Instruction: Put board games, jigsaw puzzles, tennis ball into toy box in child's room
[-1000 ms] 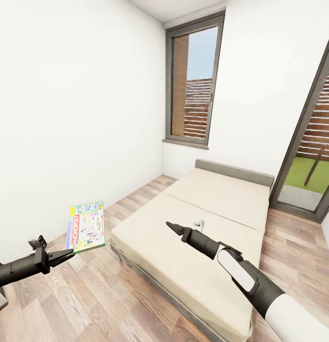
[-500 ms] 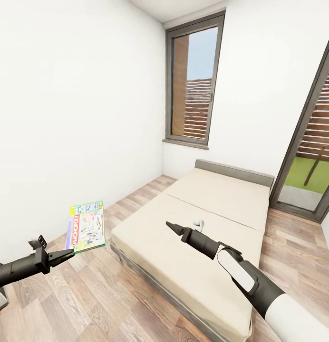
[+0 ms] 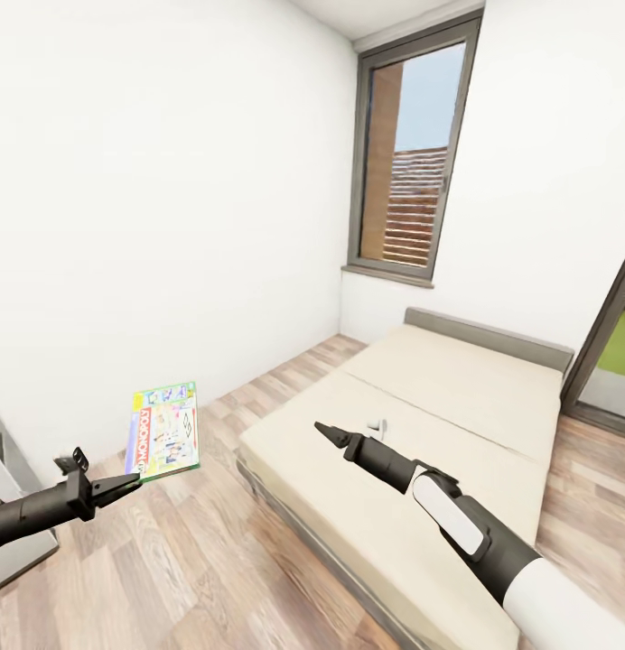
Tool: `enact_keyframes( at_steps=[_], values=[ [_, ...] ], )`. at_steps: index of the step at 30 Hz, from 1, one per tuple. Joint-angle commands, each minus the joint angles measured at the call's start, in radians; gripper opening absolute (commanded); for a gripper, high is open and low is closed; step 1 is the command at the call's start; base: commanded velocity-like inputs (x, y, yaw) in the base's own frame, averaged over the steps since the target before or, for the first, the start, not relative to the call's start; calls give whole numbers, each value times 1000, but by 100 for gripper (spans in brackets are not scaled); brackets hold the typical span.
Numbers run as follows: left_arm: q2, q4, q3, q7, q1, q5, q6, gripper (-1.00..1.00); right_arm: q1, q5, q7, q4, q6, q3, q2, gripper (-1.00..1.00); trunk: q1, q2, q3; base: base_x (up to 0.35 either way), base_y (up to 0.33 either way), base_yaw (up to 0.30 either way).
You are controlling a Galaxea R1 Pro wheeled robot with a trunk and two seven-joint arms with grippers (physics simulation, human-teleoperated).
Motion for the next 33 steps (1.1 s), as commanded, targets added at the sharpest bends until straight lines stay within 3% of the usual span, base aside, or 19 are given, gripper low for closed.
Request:
enact_keyframes(
  at_steps=[1, 12, 33],
  values=[
    [0, 0, 0, -2, -1, 3, 10, -100, -1, -10, 1, -1, 6, 2, -1, 100, 1, -2, -2, 305, 0, 287],
    [0, 0, 0, -2, -1, 4, 10, -100, -1, -10, 1, -1, 6, 5, -1, 100, 1, -2, -2, 284, 0, 287],
    [-1, 0, 0, -2, -1, 4, 10, -100, -2, -10, 1, -1, 6, 6, -1, 100, 1, -2, -2, 13, 0, 287]
  ],
)
